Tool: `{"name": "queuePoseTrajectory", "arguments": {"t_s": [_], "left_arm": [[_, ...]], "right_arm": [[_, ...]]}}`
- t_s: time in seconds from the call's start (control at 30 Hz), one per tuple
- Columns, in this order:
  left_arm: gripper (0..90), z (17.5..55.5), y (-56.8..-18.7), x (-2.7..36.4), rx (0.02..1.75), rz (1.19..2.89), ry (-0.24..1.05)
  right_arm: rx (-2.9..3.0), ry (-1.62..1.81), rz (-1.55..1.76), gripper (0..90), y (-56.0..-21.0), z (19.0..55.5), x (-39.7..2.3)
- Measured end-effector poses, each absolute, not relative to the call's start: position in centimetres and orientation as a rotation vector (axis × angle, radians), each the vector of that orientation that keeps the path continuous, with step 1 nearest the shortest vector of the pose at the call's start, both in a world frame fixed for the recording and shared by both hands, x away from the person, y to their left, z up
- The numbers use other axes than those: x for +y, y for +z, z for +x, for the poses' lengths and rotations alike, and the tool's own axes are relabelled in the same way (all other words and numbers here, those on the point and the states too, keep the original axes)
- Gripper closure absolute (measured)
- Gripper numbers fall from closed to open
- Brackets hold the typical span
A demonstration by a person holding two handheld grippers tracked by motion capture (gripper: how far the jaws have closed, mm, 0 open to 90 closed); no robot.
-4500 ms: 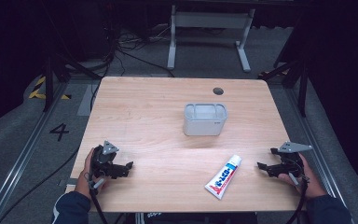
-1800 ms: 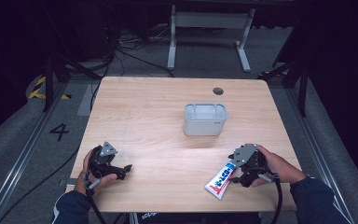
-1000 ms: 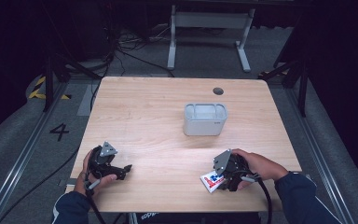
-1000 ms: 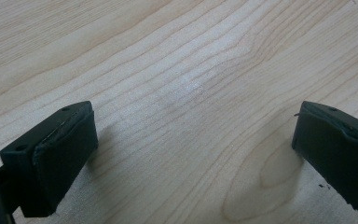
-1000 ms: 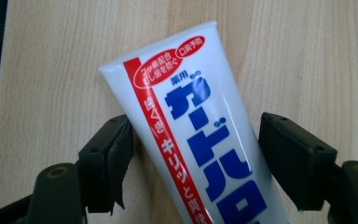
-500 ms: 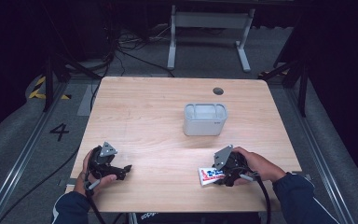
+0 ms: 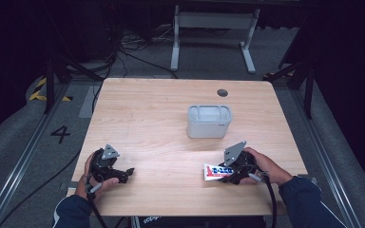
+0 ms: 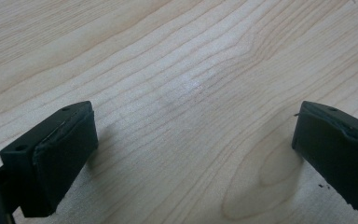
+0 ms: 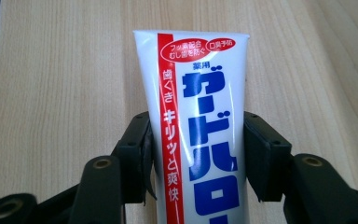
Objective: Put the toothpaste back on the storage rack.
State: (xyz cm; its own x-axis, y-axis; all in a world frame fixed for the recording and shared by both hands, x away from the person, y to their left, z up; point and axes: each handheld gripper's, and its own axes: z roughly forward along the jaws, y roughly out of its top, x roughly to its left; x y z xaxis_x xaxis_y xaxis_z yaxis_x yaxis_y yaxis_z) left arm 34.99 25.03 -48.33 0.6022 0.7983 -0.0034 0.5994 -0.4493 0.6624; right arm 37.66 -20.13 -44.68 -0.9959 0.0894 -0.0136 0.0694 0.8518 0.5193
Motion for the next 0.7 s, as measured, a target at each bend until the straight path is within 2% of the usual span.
{"name": "queuePoseTrajectory", "arguments": {"t_s": [0.7], "left_arm": [[0.6,34.9,-48.4,25.0,1.107,2.195,0.407]], "right_arm": [[2.869,1.084,0.216,56.0,-42.5,37.8,-22.3]]}}
